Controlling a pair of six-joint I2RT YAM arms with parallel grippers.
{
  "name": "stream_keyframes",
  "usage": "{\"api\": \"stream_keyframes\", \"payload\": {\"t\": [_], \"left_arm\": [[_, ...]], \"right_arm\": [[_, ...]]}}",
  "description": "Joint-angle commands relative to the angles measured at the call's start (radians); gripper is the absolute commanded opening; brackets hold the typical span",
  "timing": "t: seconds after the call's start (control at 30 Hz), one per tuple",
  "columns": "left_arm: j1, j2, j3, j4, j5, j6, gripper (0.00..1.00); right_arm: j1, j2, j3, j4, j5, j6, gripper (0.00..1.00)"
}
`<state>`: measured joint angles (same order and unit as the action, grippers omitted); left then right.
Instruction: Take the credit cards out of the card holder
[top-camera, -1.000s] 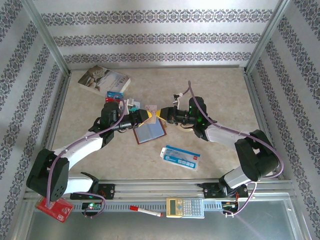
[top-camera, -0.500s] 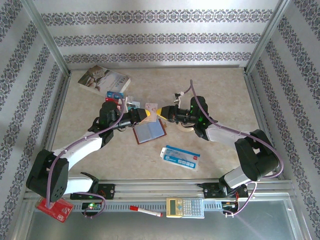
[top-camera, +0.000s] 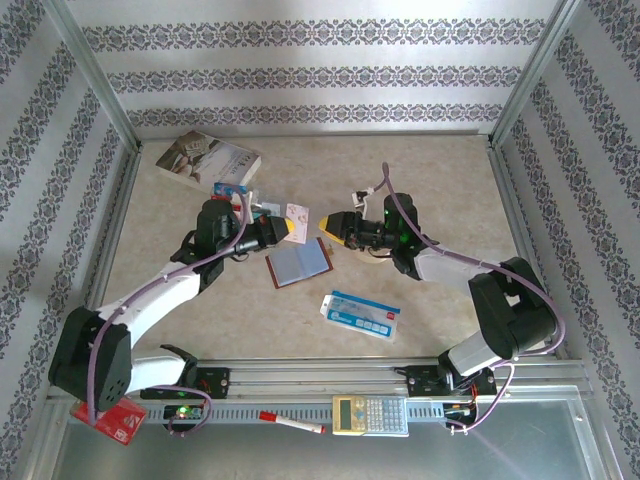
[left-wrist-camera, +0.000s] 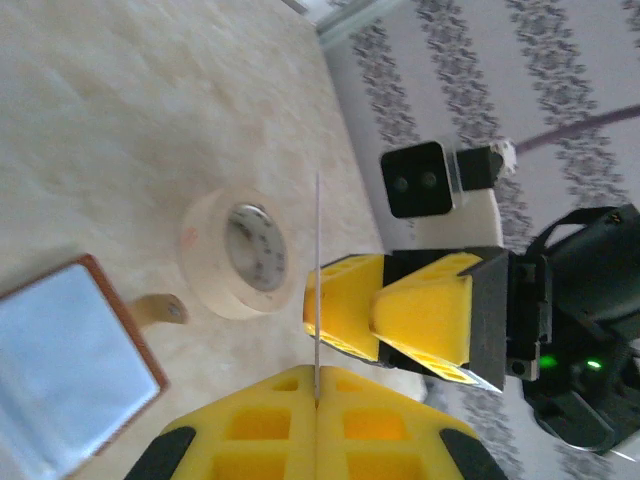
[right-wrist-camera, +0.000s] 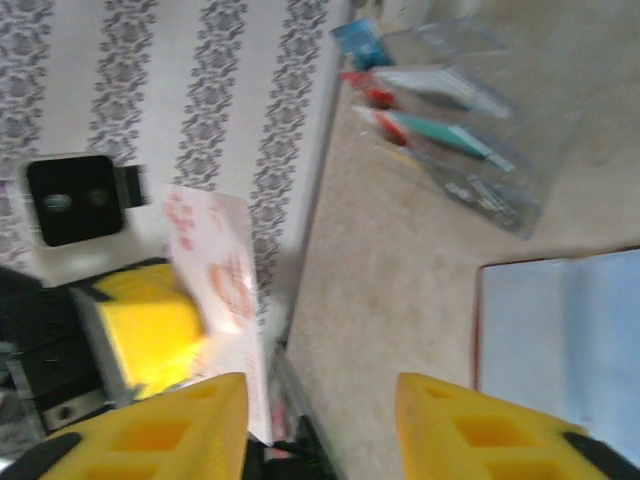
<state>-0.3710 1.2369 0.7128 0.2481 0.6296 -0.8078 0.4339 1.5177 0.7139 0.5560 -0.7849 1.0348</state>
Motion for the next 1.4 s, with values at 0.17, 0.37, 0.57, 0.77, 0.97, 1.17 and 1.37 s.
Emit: {"api": "stream_keyframes", "payload": {"t": [0.17, 0.37, 0.57, 0.77, 0.97, 1.17, 1.37], "left_arm": [[0.013, -0.007, 0.248, -0.444, -0.278, 0.468, 0.0], [0.014, 0.101, 0.433, -0.624, -0.383, 0.733, 0.0], [0.016, 0.183, 0.518, -0.69, -0.352, 0.959, 0.0], [0.029, 0.221, 0.561, -0.746, -0.31, 1.16, 0.0], [0.089, 0.323, 0.665, -0.882, -0.247, 1.468, 0.0], [0.124, 0.412, 0.78, -1.065, -0.205, 1.756, 0.0], [0.176, 0.456, 0.806, -1.087, -0.122, 1.886, 0.0]], "right_arm": [[-0.016, -0.132, 0.048, -0.408, 0.224, -0.288, 0.6], [-0.04, -0.17, 0.037, -0.475, 0.255, -0.336, 0.66], [-0.059, -0.208, 0.02, -0.528, 0.279, -0.376, 0.72], [-0.065, -0.252, -0.003, -0.545, 0.288, -0.398, 0.77], [-0.067, -0.263, -0.016, -0.544, 0.296, -0.39, 0.81], [-0.063, -0.299, -0.035, -0.543, 0.332, -0.396, 0.98], [-0.064, -0.289, -0.013, -0.585, 0.342, -0.395, 0.98]]}}
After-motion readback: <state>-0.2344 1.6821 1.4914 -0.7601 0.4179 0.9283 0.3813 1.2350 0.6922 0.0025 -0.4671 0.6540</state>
